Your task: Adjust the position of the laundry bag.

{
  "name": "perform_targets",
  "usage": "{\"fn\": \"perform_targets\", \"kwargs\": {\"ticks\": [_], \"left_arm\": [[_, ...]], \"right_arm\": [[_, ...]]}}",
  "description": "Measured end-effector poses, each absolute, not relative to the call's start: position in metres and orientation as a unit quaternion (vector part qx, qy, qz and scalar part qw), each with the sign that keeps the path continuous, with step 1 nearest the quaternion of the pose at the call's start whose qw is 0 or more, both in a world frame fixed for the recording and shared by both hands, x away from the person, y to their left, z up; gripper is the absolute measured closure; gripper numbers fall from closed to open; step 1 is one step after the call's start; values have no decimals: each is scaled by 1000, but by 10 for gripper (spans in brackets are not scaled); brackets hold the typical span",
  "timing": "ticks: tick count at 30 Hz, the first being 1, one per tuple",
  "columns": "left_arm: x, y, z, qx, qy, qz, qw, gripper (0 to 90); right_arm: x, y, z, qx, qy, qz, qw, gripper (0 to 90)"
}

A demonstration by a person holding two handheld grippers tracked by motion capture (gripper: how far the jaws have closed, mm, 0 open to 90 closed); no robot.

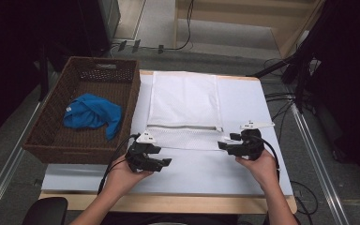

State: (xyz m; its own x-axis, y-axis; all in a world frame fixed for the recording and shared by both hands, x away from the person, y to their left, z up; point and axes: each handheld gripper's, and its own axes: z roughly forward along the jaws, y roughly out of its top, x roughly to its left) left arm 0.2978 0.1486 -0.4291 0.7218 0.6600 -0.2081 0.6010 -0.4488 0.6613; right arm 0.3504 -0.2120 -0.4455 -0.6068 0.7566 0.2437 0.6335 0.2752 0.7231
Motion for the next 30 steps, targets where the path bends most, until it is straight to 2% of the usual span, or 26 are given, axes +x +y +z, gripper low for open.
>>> {"fn": "perform_targets", "kwargs": {"ticks": [30], "left_arm": [[298, 148, -429, 848, 372, 49, 375, 372]], "right_arm": [[351, -213, -443, 448, 789, 411, 82, 319]]}}
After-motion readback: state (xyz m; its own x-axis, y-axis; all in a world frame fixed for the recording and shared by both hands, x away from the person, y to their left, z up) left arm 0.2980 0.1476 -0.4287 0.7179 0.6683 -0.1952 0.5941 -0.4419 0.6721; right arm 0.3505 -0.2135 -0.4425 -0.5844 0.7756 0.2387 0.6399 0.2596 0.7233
